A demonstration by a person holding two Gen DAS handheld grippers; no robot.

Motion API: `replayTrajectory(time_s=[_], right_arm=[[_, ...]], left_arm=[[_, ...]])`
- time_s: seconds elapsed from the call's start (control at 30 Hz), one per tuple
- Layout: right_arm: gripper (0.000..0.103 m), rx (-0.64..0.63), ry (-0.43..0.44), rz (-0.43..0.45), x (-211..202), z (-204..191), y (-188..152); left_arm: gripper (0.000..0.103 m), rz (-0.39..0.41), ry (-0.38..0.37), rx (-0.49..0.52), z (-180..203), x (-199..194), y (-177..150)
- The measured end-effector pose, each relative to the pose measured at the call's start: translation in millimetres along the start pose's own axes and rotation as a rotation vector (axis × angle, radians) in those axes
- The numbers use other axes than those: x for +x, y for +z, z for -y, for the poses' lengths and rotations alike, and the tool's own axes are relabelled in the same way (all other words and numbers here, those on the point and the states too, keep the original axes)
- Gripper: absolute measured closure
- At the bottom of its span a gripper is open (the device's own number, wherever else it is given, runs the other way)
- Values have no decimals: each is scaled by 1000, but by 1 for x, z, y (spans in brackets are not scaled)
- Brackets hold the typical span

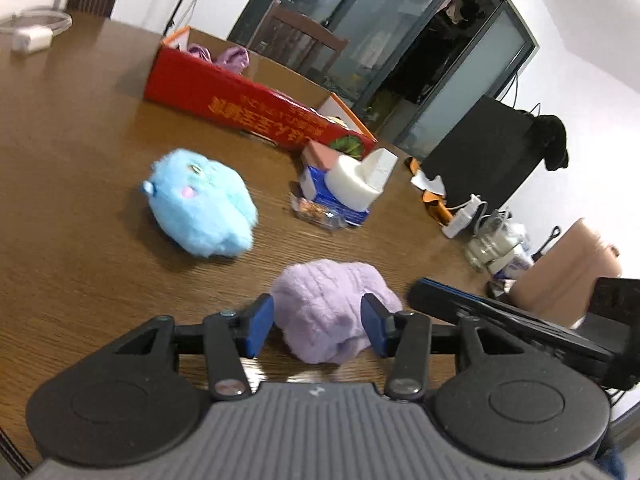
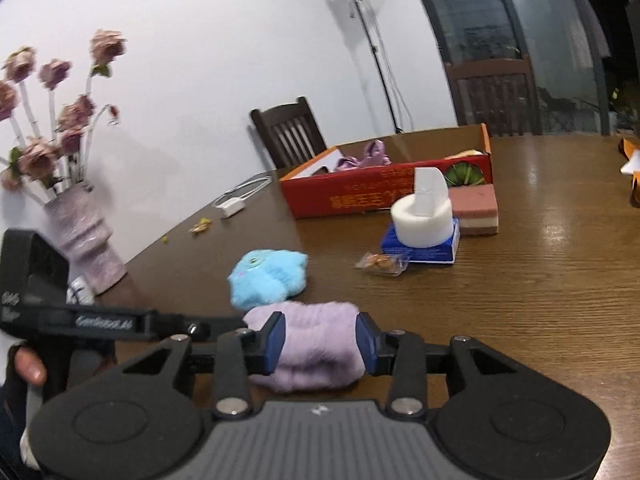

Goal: Organize soft objects
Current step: 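Close the right gripper on the lavender fuzzy headband and lift it, then carry the headband over the box and open the right gripper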

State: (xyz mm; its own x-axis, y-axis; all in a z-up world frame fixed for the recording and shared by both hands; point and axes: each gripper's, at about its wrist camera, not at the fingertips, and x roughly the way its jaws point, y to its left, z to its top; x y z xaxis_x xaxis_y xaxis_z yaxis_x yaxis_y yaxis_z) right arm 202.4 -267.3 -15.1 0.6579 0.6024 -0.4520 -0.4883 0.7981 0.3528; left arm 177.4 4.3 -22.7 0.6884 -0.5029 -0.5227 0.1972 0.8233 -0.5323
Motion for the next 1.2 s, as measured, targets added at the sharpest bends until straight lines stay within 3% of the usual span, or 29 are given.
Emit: replayTrajectory(time_s=[0.23,0.3,0.4,0.53,0.67,0.77,0.93,1.07,1.2], right_arm=[[66,74,6,-38,29,15,-6],[77,116,25,-50,34,21,-9],[85,175,55,-48,35,26,-6],[85,170,91,23,32,21,30],[85,93,101,83,61,15,100],[85,44,81,89,106,17,165],[85,2,-24,-8,209,26,248],[85,2,-90,-112,284,36,272],[86,-40,-161,-215,341,44,268]], left_arm=[[64,-16,-22,-46,-10,8,2],[71,-14,-25,-46,-9,9,5],[75,11,-33,-25,-2,6,14],[75,84,-110,40,9,-5,61],[76,144,-97,122,11,3,149],[76,164,-27,159,2,26,216],[77,156,111,152,-33,90,300],[77,85,219,134,-64,145,328],[77,14,370,195,-82,184,325]])
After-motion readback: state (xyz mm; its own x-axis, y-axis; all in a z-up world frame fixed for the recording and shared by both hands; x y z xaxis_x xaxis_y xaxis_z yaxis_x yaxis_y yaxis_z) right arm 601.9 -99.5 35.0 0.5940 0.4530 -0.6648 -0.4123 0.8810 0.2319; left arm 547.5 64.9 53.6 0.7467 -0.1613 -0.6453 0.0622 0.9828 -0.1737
